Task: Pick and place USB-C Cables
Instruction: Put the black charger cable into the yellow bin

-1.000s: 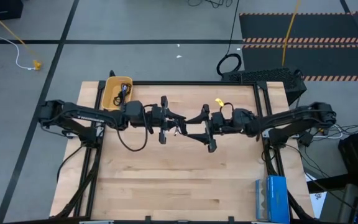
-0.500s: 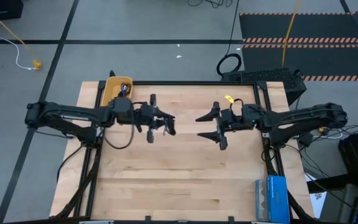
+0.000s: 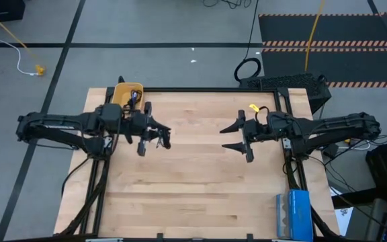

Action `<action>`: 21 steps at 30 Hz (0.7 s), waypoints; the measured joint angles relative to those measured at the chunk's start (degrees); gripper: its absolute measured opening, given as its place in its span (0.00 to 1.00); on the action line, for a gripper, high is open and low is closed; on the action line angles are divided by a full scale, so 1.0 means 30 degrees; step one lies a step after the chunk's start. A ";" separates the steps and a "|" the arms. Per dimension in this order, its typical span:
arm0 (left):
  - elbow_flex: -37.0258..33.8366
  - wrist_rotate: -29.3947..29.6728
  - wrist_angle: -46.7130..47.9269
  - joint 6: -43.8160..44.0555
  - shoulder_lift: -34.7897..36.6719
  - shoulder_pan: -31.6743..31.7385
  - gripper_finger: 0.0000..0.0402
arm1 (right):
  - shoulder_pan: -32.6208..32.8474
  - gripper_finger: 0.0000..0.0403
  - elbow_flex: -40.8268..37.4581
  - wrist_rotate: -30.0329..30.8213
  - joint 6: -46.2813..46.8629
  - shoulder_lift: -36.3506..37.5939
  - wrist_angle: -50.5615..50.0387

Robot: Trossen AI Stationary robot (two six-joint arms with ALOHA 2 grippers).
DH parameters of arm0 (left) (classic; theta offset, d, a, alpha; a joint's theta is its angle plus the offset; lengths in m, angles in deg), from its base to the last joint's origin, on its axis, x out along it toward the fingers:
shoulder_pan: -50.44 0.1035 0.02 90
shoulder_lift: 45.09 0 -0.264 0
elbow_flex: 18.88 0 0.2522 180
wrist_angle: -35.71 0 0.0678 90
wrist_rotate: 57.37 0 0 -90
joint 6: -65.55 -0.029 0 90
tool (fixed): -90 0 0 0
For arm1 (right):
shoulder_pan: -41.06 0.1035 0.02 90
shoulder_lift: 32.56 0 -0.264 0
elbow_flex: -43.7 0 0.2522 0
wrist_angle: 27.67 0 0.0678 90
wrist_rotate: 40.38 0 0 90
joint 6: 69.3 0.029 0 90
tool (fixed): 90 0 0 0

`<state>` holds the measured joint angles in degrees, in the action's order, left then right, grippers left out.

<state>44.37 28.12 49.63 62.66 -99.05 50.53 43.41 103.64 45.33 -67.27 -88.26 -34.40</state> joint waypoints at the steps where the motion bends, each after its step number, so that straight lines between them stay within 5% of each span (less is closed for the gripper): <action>1: -0.0041 0.0007 0.0369 -0.0189 0.0157 -0.0108 0.10 | 0.0000 0.57 0.0007 0.0000 -0.0095 0.0013 0.0014; 21: -0.0028 0.0678 0.1052 -0.0396 0.0375 -0.0456 0.11 | 0.0007 0.03 0.0007 0.0461 -0.0608 0.1284 -0.1213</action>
<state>44.28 30.15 52.78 61.48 -97.92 49.16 43.43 103.66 46.71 -69.09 -84.41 -38.04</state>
